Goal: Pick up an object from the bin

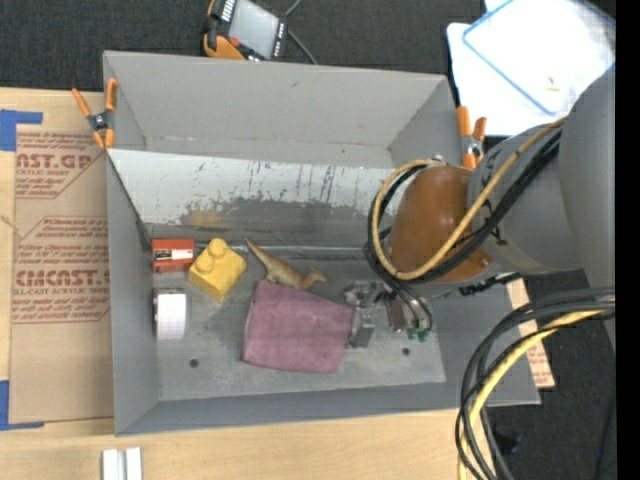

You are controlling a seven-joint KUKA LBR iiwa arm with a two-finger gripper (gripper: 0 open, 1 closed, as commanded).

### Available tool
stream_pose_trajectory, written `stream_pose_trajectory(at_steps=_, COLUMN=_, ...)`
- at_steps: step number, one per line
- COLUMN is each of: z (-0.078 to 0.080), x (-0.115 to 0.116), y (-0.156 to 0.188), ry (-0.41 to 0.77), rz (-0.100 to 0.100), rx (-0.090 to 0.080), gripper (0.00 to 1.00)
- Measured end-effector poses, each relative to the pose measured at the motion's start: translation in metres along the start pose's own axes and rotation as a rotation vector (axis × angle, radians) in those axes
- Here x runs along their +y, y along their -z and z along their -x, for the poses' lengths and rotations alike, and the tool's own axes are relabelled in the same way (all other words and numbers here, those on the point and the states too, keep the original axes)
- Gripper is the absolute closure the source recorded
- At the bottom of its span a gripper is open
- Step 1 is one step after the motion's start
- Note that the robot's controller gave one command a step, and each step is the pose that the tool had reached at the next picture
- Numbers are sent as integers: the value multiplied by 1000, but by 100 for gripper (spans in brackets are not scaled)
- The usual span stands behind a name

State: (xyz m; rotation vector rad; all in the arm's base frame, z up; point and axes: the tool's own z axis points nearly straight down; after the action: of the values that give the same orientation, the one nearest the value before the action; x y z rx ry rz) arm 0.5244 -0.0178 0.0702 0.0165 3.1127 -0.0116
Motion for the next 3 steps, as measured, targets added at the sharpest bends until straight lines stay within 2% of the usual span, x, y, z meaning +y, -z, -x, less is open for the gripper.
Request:
stream_pose_trajectory(at_steps=2, z=0, x=0, y=0, ry=0, rz=0, rx=0, gripper=100)
stream_pose_trajectory(at_steps=3, z=26, x=14, y=138, ry=107, rz=0, rx=-3, gripper=100)
